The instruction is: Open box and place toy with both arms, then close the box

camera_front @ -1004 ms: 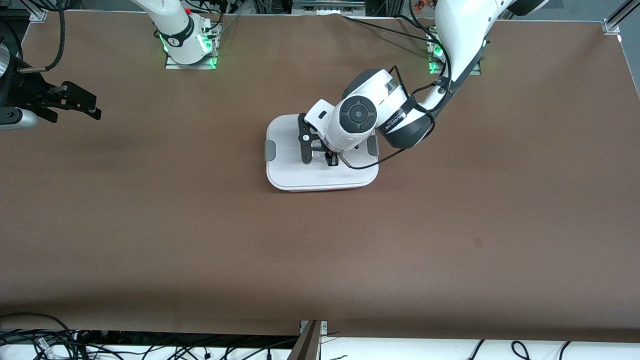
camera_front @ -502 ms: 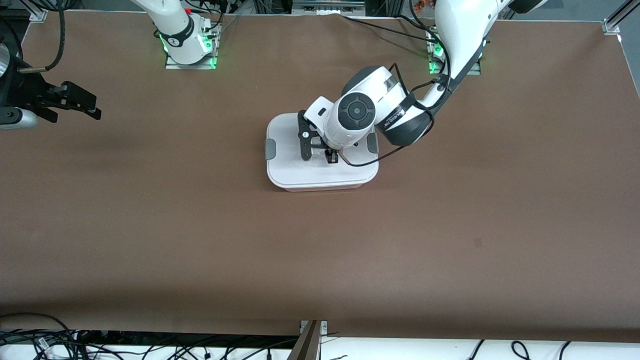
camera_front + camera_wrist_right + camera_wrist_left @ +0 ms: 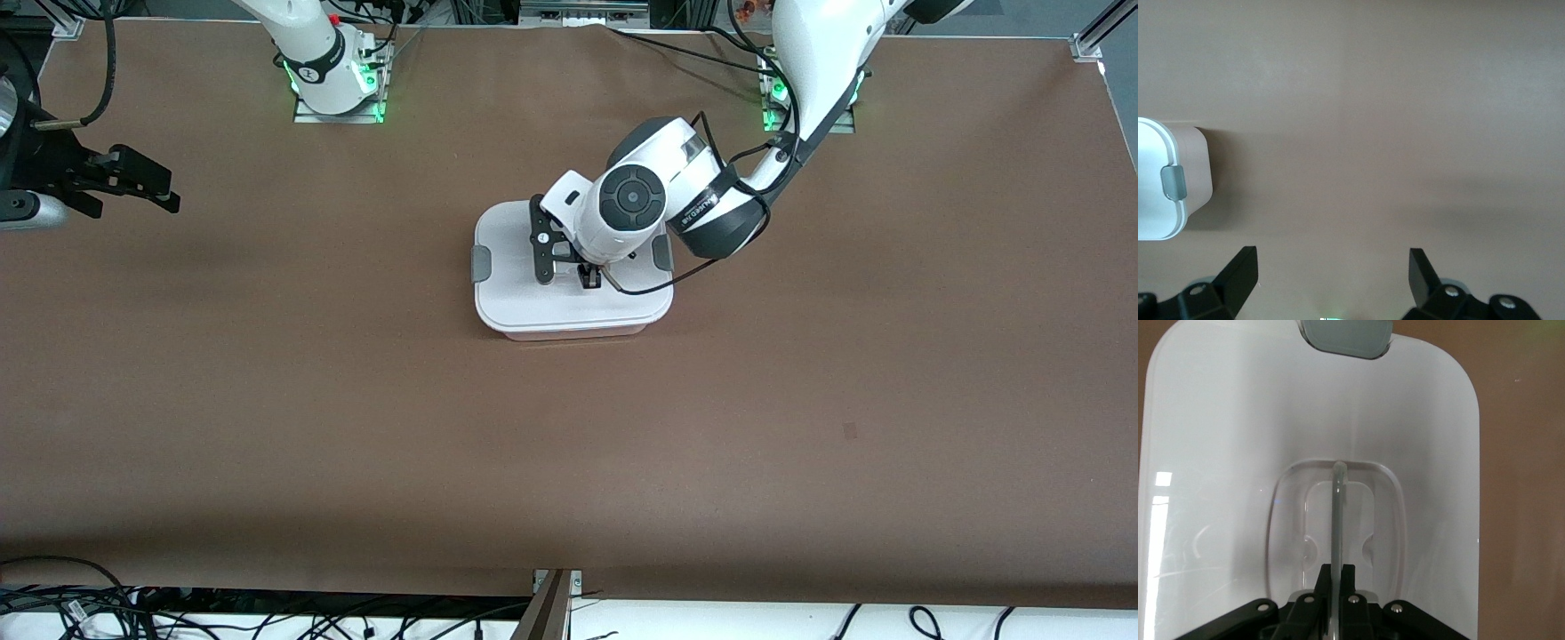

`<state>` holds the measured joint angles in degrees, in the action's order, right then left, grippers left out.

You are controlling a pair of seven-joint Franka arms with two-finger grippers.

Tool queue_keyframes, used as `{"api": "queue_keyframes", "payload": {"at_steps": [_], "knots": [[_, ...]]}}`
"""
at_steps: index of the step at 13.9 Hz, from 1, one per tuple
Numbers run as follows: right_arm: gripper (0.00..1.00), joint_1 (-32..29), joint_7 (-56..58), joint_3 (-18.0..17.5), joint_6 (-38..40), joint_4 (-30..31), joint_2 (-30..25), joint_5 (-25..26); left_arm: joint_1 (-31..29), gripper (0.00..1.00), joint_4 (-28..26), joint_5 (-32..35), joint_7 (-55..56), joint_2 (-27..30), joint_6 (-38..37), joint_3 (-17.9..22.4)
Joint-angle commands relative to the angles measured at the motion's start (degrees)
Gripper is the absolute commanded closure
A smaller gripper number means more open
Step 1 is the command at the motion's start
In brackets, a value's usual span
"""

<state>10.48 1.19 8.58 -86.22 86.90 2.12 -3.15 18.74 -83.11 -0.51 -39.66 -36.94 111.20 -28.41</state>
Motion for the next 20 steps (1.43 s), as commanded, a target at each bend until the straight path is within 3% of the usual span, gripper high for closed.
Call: {"api": "queue_keyframes", "payload": {"at_steps": [1,5,10,13,14,17,20], "knots": [[0.00,-0.55,-0.04,-0.40,0.26,-0.67,-0.10,0.25,-0.45,0.00,-1.62,-1.16,0.19,4.23,-3.70,0.55],[0.00,-0.55,-0.04,-0.40,0.26,-0.67,-0.10,0.25,-3.78,0.00,0.48,-1.42,3.08,12.57,-12.82,0.72],[0.00,-0.55,-0.04,-0.40,0.26,-0.67,-0.10,0.25,-13.78,0.00,3.73,1.03,15.84,19.53,-21.90,2.39],[0.00,-0.55,-0.04,-0.40,0.26,-0.50,-0.10,0.25,-19.25,0.00,5.93,10.94,15.31,20.77,-22.35,2.39],[0.00,-0.55,-0.04,-0.49,0.26,-0.67,-0.10,0.25,-21.26,0.00,7.94,10.62,15.40,19.99,-22.35,2.48],[0.00,-0.55,-0.04,-0.40,0.26,-0.67,-0.10,0.25,-18.48,0.00,7.61,7.56,16.71,22.70,-20.94,12.12],[0.00,-0.55,-0.04,-0.40,0.26,-0.67,-0.10,0.25,-18.30,0.00,-1.05,3.86,21.52,30.05,-17.18,19.07]]}}
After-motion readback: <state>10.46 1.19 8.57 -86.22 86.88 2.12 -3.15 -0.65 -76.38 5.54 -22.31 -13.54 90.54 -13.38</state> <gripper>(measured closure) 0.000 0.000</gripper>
